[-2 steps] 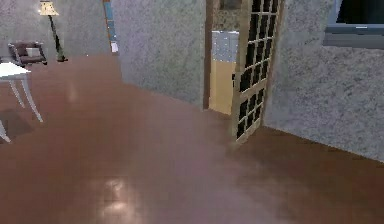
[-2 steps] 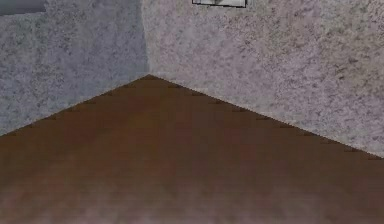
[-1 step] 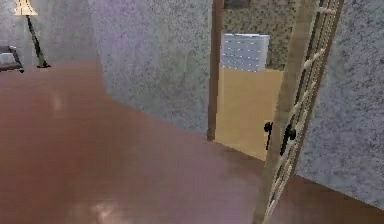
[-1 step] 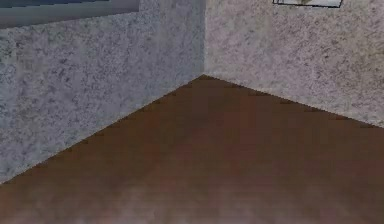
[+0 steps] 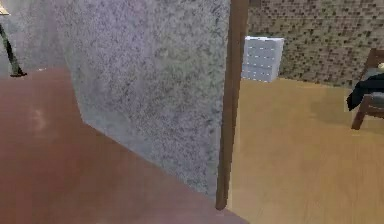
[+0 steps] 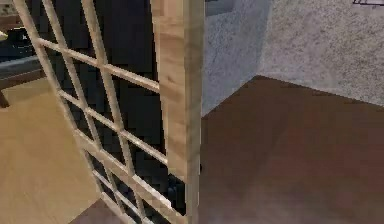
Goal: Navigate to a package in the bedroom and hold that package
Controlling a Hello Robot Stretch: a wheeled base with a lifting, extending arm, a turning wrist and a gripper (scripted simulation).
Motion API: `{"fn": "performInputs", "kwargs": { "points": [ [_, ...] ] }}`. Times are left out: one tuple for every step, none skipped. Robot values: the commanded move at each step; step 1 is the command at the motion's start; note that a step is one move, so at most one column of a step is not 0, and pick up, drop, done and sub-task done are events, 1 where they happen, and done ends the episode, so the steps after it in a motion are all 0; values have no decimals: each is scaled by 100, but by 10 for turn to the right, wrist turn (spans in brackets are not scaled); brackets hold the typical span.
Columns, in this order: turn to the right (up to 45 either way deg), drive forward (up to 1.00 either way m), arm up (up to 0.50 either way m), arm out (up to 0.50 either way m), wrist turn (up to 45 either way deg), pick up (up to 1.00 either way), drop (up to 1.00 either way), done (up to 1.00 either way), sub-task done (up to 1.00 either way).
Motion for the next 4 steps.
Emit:
{"fn": "performInputs", "kwargs": {
  "points": [
    [360, 0, 0, 0, 0, 0, 0, 0, 0],
    [0, 100, 0, 0, 0, 0, 0, 0, 0],
    [0, 30, 0, 0, 0, 0, 0, 0, 0],
    [420, 0, 0, 0, 0, 0, 0, 0, 0]
  ]
}}
